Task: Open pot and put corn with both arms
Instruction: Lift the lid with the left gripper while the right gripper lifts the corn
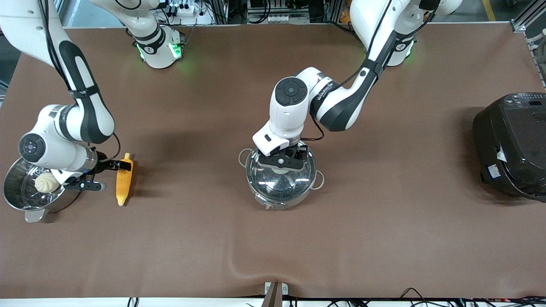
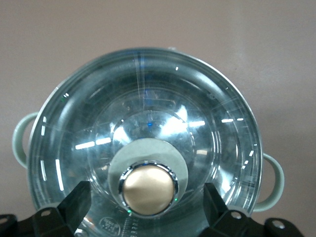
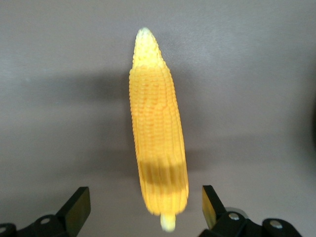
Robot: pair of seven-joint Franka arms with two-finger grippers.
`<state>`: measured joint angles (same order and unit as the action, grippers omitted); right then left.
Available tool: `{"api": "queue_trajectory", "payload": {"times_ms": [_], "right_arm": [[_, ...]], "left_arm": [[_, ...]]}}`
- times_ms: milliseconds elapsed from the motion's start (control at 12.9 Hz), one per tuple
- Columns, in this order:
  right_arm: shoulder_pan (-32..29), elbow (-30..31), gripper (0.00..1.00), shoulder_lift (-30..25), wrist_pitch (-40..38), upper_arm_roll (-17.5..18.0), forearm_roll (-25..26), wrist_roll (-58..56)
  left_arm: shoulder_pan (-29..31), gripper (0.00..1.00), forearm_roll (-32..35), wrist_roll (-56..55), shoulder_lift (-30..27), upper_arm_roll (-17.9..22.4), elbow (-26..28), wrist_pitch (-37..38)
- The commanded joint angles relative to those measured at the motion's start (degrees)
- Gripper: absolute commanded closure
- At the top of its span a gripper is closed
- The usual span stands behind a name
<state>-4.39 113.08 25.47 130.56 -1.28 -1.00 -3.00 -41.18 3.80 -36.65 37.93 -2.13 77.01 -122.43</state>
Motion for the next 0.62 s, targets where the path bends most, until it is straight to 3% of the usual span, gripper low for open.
{"api": "queue_trajectory", "payload": {"times_ms": [0, 78, 156, 233, 389, 467, 544], "right_arm": [[-0.6, -2.4, 0.0, 5.0, 3.7, 0.2, 0.5, -2.8], [-0.7, -2.3, 0.0, 6.2, 6.1, 0.2, 0.4, -2.9], [-0.8, -2.3, 0.0, 7.0, 6.7, 0.2, 0.4, -2.9], [-0.6, -2.3, 0.1, 7.0, 6.5, 0.2, 0.4, -3.0], [0.1, -2.3, 0.59, 6.5, 5.9, 0.2, 0.4, -3.0], [0.1, -2.3, 0.78, 6.4, 5.9, 0.2, 0.4, -3.3], [0.3, -2.5, 0.79, 6.2, 5.1, 0.2, 0.5, -3.8]], "left_arm": [[-0.9, 0.21, 1.4, -6.0, 1.4, 0.6, -1.7, -0.6], [-0.9, 0.89, 1.4, -7.8, 1.3, 0.6, -1.7, -0.5], [-0.8, 1.0, 1.6, -7.7, 1.1, 0.6, -1.6, -0.5], [-0.8, 1.0, 1.5, -7.7, 1.2, 0.6, -1.6, -0.5], [-0.7, 1.0, 1.4, -7.7, 0.7, 0.6, -1.6, -0.5], [-0.6, 1.0, 1.3, -7.8, 0.1, 0.6, -1.6, -0.4], [-0.4, 1.0, 1.1, -7.9, -0.7, 0.6, -1.6, -0.3]]}}
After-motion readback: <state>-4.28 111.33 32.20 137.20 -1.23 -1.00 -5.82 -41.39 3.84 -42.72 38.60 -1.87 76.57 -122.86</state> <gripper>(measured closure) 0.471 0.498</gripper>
